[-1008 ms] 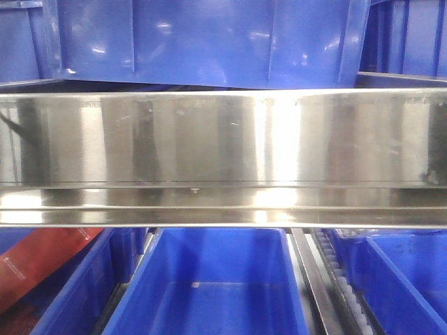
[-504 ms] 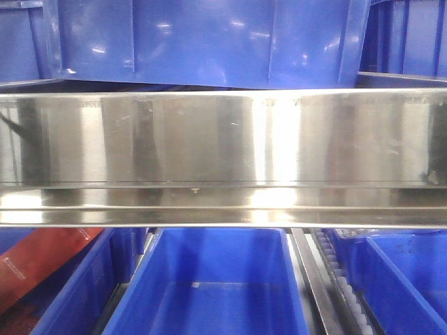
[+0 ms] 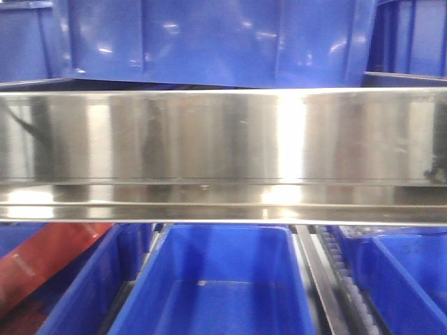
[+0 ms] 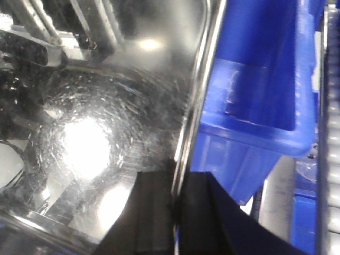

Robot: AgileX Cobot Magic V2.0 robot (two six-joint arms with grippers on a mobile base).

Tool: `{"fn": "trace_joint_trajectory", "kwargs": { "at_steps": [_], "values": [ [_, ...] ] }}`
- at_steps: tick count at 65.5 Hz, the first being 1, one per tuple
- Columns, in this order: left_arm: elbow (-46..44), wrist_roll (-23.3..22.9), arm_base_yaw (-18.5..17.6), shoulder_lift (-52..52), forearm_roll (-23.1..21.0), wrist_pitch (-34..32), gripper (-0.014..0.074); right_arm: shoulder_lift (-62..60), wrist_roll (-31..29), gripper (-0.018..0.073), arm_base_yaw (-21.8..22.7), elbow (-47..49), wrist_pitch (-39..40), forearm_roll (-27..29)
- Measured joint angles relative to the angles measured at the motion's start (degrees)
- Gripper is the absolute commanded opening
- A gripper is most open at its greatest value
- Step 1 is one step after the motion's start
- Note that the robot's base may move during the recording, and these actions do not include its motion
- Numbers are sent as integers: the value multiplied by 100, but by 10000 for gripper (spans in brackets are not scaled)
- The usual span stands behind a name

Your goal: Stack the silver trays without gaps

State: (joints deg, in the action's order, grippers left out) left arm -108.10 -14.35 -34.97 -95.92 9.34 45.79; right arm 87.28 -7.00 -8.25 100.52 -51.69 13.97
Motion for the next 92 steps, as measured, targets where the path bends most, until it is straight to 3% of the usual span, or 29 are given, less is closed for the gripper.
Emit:
{"fn": "trace_joint_trajectory", "kwargs": {
  "at_steps": [92],
  "values": [
    [0, 0, 3, 0, 0, -2, -8, 0, 0, -70, 0, 0, 41, 9]
  ]
}}
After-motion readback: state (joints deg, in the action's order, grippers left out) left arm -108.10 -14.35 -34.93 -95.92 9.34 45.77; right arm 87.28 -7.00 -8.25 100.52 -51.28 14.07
